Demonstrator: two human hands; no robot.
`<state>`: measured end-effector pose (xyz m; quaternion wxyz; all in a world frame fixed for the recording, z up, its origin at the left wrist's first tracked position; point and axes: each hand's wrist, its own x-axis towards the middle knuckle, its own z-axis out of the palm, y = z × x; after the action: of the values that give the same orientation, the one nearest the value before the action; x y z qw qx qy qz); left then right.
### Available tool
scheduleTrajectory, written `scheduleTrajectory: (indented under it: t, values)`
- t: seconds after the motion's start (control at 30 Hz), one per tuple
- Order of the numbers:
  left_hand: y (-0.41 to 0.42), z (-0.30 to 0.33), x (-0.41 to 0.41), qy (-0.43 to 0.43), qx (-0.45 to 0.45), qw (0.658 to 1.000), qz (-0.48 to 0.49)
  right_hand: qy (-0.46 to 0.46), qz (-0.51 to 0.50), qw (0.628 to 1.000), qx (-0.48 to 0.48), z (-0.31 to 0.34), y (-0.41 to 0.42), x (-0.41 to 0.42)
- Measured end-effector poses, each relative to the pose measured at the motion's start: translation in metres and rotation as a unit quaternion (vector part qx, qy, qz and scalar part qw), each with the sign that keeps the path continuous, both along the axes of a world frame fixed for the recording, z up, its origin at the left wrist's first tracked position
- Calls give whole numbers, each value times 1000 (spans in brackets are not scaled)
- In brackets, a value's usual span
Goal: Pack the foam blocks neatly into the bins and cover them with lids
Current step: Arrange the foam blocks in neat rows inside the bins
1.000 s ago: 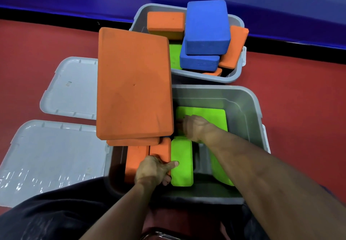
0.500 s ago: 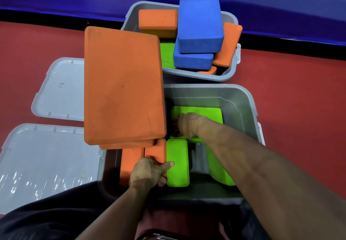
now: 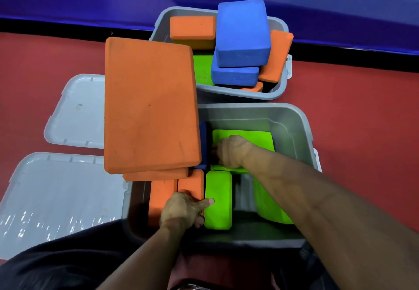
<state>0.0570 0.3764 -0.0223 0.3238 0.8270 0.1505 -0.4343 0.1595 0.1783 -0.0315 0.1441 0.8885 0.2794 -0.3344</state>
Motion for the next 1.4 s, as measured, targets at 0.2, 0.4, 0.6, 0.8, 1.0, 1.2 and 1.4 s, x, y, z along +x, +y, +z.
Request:
scheduleTrajectory:
  t: [0.2, 0.4, 0.6, 0.8, 1.0, 1.2, 1.4]
  values:
    - [-3, -1, 4, -28, 37, 999, -20, -38, -50, 995, 77, 22, -41, -2]
    - [-6, -1, 8, -28, 56, 997, -33, -114, -117, 977, 134, 34, -78, -36]
    - [-7, -4, 7, -28, 59, 997, -43, -160, -296, 935, 106, 35, -39, -51]
    - [-7, -5, 5, -18, 62, 998, -25, -172, -443, 875, 89, 22, -17, -37]
    - [-8, -3, 11, 7, 51, 998, -22, -146, -613, 761, 152, 18, -10, -37]
    - [-6, -5, 8, -12, 46, 999, -15, -156, -663, 712, 173, 35, -36, -32]
    - [-8, 2, 8, -6, 34, 999, -12, -141, -668, 683, 260, 59, -69, -28]
